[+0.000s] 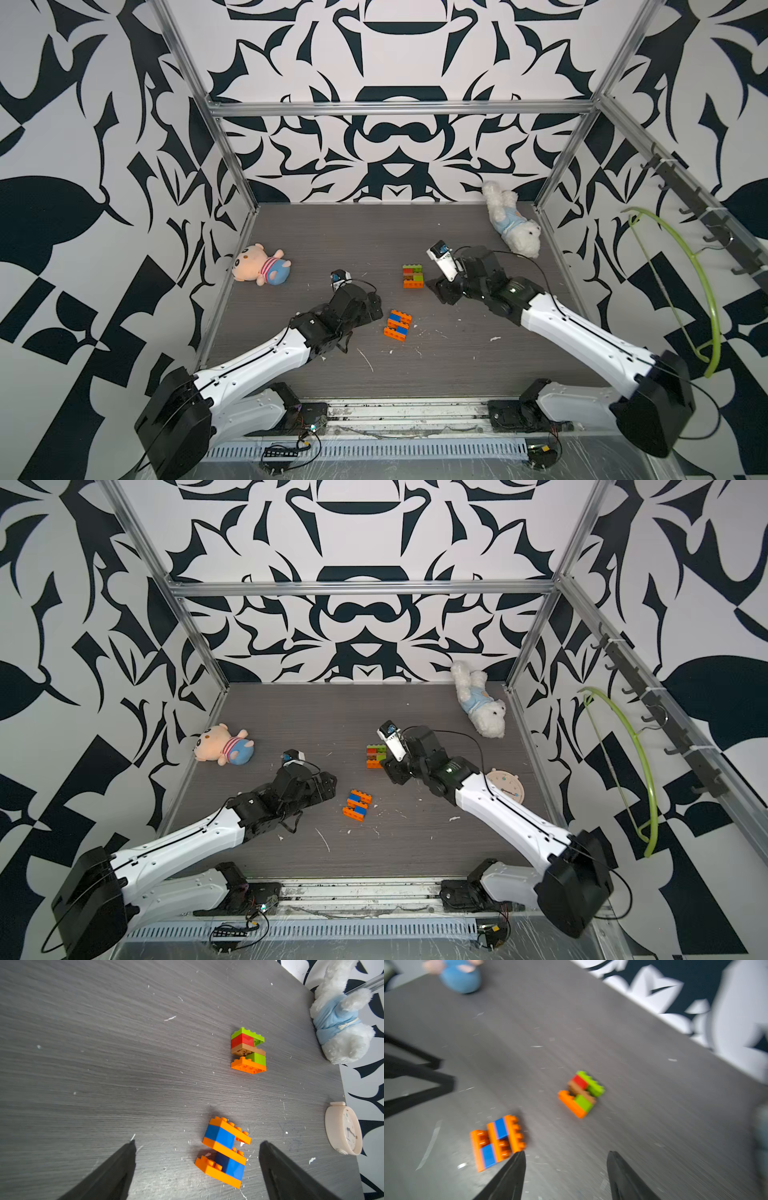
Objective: Assemble the number 5 with lego
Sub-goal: Adjust the lego brick at the center of the board, then reset both arms
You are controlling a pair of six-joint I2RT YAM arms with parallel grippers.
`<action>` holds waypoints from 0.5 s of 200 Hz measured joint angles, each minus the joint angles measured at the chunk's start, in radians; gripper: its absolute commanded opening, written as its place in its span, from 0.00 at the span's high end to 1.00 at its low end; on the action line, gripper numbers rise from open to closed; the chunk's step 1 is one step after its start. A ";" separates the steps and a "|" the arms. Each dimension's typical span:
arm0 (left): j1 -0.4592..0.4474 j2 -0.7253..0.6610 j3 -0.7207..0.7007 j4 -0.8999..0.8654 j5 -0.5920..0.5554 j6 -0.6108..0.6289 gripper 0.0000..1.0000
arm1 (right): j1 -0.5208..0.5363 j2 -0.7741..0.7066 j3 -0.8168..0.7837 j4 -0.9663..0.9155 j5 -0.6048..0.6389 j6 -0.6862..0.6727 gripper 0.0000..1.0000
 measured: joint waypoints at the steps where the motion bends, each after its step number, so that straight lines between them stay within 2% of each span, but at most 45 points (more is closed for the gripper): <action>1: 0.000 -0.001 0.000 0.000 -0.001 0.001 0.01 | -0.001 -0.006 -0.005 0.003 0.013 0.003 0.32; 44: 0.000 -0.047 0.001 0.016 -0.046 0.083 0.01 | -0.014 -0.116 -0.158 0.087 0.367 0.116 0.27; 58: 0.000 -0.058 0.003 0.014 -0.071 0.122 0.01 | -0.020 -0.165 -0.214 0.119 0.462 0.145 0.20; 78: 0.000 -0.087 0.012 0.010 -0.123 0.191 0.01 | -0.031 -0.238 -0.266 0.148 0.581 0.172 0.16; 83: 0.000 -0.096 0.013 0.010 -0.138 0.207 0.01 | -0.034 -0.254 -0.272 0.154 0.607 0.178 0.12; 91: 0.000 -0.114 0.013 0.011 -0.166 0.236 0.01 | -0.041 -0.274 -0.278 0.166 0.646 0.192 0.01; 100: 0.000 -0.133 0.013 0.013 -0.198 0.268 0.01 | -0.048 -0.293 -0.281 0.171 0.687 0.198 0.00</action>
